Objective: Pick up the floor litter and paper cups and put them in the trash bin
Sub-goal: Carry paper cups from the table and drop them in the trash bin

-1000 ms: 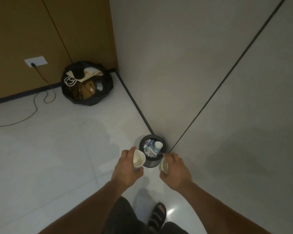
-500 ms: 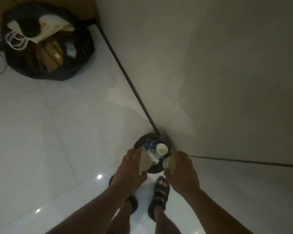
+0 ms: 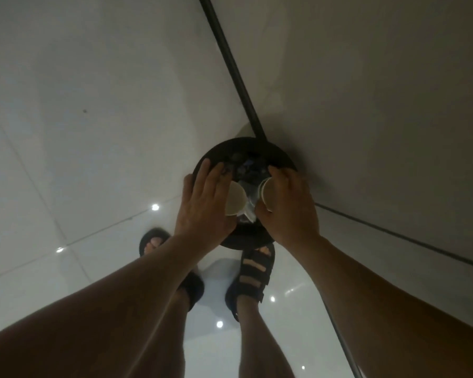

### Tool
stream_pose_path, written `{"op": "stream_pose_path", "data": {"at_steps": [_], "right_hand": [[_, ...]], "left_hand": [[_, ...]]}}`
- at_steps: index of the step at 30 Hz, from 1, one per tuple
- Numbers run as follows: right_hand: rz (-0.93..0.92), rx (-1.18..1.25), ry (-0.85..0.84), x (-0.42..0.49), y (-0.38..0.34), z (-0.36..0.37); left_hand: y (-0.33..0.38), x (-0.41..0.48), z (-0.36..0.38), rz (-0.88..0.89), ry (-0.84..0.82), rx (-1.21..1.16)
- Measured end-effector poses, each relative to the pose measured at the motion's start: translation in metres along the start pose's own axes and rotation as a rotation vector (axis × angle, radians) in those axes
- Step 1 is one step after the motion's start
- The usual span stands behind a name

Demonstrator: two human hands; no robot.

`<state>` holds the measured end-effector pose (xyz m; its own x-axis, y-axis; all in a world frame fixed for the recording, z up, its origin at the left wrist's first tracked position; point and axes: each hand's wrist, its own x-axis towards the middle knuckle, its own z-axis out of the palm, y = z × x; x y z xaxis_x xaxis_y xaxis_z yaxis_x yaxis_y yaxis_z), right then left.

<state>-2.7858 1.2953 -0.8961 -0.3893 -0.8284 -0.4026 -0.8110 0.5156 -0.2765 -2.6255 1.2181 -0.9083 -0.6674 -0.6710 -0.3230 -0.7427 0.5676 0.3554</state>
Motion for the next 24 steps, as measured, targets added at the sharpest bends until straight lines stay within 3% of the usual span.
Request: {"op": "stream_pose_path", "data": {"at_steps": [4,13,24], "right_hand": [[-0.063,-0.139,0.067,0.004,0.004,0.022],[-0.053,-0.089,0.059,0.004,0.009,0.035],[-0.069,-0.04,0.023,-0.055,-0.039,-0.058]], "left_hand": [[-0.009,0.002,0.019,0.041,0.02,0.108],[-0.017,0.002,0.03,0.029,-0.001,0.1],[-0.003,-0.047,-0.084,-0.088,-0.088,0.038]]}}
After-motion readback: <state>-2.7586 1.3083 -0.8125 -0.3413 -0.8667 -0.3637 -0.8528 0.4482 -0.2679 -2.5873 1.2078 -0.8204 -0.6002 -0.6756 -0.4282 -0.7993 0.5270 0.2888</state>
